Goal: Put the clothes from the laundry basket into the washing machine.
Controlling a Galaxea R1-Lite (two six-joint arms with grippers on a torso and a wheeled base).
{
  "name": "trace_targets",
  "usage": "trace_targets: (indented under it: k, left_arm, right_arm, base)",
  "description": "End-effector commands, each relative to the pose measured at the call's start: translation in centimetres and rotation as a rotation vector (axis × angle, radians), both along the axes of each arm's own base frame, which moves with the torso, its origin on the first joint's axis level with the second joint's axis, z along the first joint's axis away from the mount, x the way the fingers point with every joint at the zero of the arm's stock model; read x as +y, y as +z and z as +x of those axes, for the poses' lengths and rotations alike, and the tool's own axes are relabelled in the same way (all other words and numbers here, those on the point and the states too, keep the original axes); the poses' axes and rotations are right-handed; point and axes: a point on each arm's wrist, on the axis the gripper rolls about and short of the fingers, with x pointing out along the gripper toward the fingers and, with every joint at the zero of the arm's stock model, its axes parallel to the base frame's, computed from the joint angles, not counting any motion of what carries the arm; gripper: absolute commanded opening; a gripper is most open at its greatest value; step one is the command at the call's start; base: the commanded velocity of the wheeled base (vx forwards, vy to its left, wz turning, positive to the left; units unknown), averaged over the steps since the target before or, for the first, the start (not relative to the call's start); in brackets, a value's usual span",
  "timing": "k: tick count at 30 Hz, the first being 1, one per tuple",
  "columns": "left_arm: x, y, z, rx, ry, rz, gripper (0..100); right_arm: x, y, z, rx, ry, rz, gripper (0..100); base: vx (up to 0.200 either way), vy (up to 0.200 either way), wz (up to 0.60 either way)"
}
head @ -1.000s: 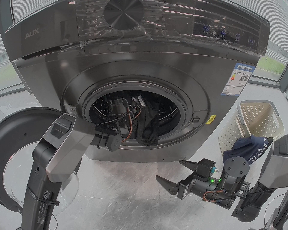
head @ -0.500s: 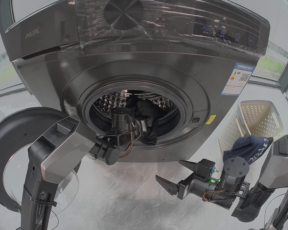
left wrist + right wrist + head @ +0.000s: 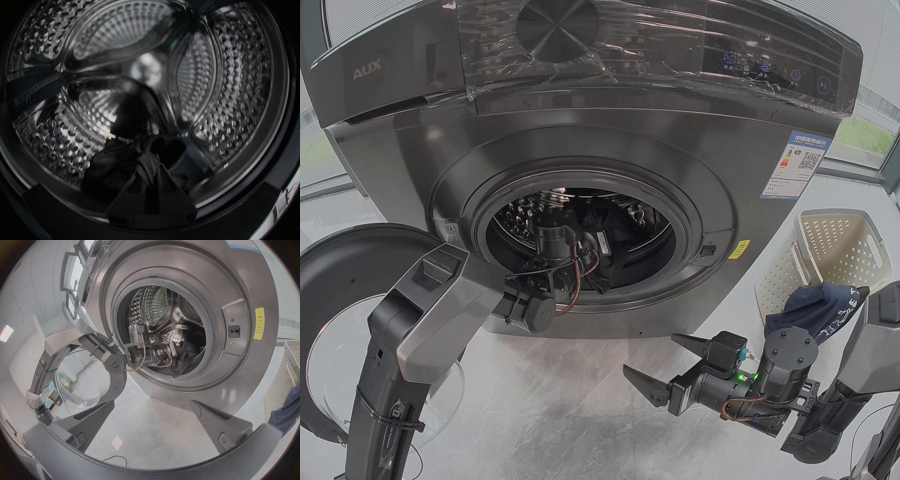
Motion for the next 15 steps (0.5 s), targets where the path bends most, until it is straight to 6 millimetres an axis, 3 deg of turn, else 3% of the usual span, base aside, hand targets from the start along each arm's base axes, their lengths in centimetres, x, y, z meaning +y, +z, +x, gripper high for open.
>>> trace_targets:
  k: [1, 4, 15]
  left_arm:
    - [0.0, 2.0, 2.5, -0.151, 0.060, -0.103, 0]
    - [0.1, 3.1, 3.2, -0.224, 0.092, -0.149, 0]
    - [1.1, 2.6, 4.0, -0.234, 0.139, -0.149, 0]
  right_arm:
    - [0.1, -0.2, 0.1, 0.005, 0.000, -0.004, 100]
    - [0.1, -0.3, 0.1, 0.006, 0.000, -0.005, 100]
    - [0.2, -0.4, 0.0, 0.010, 0.005, -0.009, 100]
  base:
    - [0.000, 0.000, 0.00]
    - [0.000, 0.000, 0.00]
    - [0.000, 0.000, 0.00]
